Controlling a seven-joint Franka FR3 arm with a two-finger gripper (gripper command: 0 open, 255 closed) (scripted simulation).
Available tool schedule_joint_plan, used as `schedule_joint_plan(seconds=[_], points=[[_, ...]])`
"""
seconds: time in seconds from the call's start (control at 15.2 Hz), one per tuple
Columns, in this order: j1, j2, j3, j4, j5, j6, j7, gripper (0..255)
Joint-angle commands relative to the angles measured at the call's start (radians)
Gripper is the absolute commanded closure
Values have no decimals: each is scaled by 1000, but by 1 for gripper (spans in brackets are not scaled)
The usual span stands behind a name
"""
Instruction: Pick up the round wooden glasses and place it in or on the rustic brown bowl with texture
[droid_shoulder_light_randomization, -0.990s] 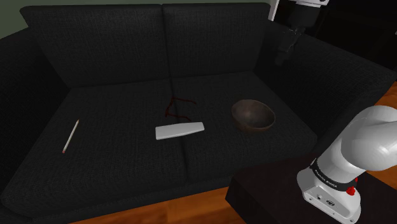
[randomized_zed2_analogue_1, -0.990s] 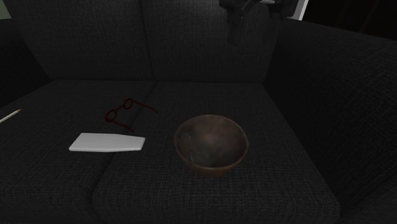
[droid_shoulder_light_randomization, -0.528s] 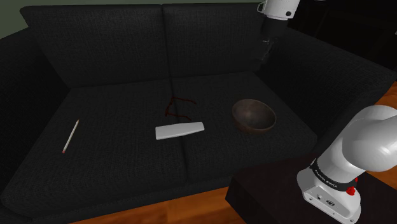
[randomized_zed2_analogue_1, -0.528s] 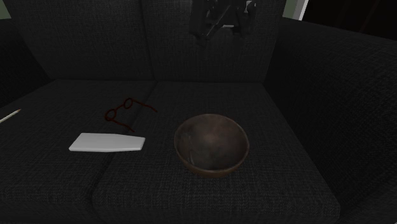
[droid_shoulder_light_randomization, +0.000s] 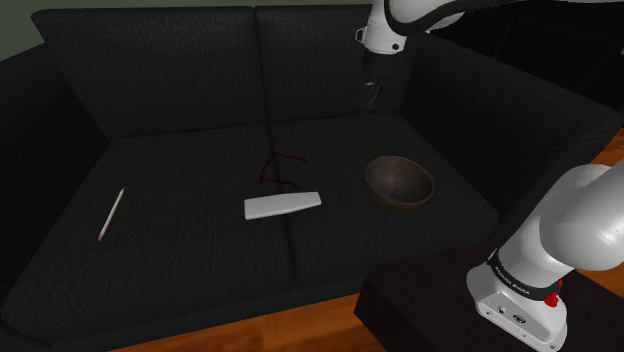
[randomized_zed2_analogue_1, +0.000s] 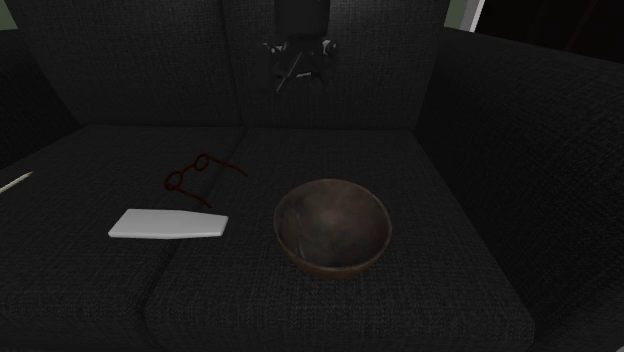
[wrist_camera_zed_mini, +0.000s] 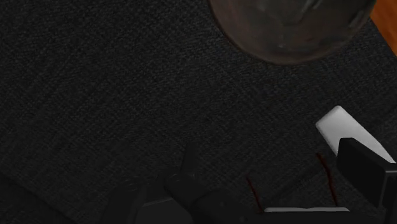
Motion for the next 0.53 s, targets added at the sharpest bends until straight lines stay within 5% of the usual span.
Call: schedule_joint_plan(seconds=[0.0,0.46], points=[[10,75,13,43,-8,31,-7,0],[41,334,52,216,-55,107,-27,0]])
